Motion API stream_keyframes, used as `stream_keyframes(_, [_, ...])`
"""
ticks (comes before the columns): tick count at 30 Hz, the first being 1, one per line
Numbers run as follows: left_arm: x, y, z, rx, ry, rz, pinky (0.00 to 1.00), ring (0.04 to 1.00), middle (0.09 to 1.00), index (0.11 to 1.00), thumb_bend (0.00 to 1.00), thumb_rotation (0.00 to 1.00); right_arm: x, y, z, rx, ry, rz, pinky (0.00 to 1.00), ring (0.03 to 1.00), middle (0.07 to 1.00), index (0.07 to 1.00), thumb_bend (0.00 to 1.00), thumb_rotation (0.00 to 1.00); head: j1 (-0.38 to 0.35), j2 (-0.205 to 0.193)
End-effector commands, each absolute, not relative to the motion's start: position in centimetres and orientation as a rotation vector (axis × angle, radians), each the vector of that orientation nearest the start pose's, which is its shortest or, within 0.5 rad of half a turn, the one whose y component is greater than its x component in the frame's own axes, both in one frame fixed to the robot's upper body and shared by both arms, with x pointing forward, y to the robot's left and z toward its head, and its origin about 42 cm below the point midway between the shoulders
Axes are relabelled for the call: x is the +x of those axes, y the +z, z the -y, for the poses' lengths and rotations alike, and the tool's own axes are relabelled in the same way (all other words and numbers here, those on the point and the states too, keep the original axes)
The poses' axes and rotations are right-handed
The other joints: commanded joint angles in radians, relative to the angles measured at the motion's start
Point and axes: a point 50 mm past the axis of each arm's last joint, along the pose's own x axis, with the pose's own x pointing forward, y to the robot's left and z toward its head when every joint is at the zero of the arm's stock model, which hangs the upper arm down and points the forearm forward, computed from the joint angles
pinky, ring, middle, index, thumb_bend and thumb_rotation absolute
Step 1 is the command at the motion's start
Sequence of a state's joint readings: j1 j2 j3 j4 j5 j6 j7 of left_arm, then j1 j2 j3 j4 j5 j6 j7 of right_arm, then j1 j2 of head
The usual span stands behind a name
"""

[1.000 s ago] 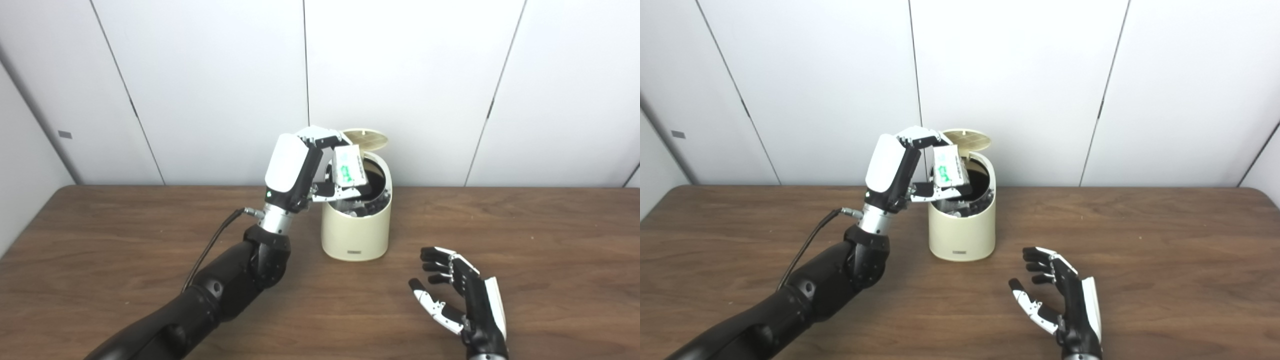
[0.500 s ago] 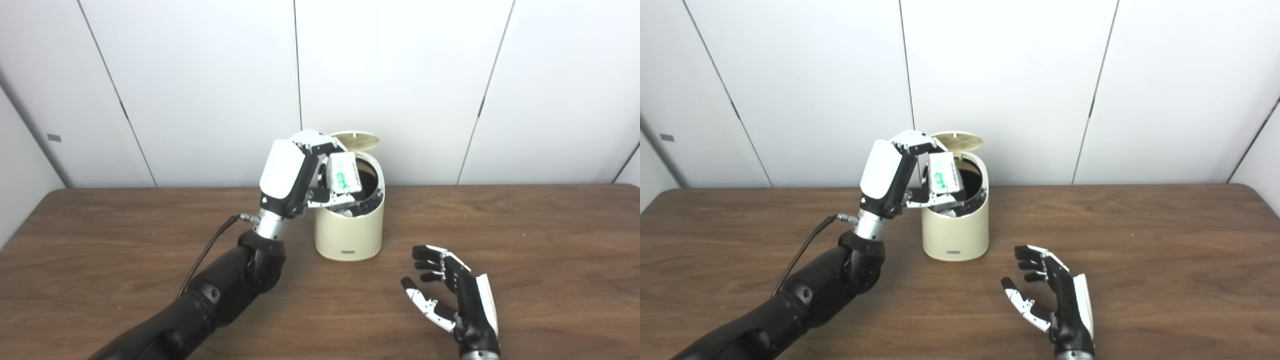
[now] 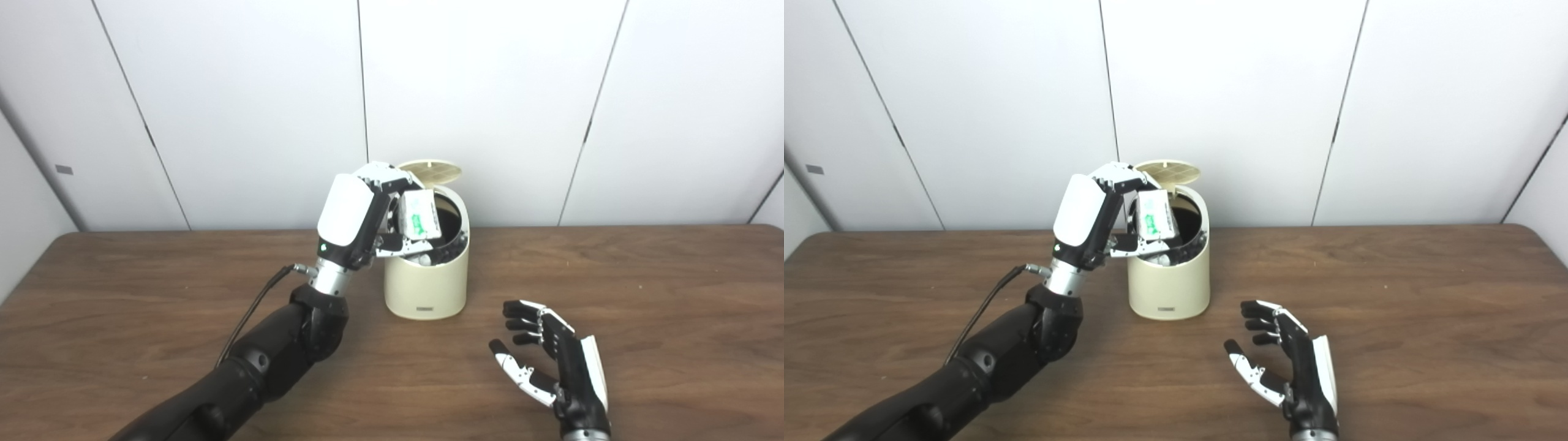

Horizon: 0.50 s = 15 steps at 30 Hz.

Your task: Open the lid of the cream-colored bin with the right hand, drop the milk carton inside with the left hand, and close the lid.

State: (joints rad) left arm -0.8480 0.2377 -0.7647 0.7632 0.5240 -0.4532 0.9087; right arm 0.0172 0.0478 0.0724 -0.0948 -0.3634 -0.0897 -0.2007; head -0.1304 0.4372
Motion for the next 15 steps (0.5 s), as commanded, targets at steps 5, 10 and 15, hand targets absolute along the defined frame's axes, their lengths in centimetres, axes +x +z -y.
stream_keyframes(5, [48.09,23.71,-12.46,0.744,-0.071,1.003,0.67,0.552,0.499,0.477,0.52,0.0,26.91,11.62,17.73,-0.278,-0.13,0.182,0.58,0.667,0.689,0.676,0.24,0.11,0.0,0.002])
stream_keyframes(10, [48.1,23.65,-12.54,0.751,-0.086,0.992,0.69,0.576,0.547,0.489,0.52,0.07,26.88,11.59,17.77,-0.282,-0.131,0.187,0.58,0.666,0.688,0.676,0.24,0.1,0.002,0.004])
stream_keyframes(15, [48.09,23.59,-12.63,0.753,-0.12,0.963,0.71,0.61,0.581,0.567,0.98,0.37,26.95,11.54,17.8,-0.282,-0.131,0.193,0.57,0.658,0.682,0.672,0.24,0.05,0.002,0.004])
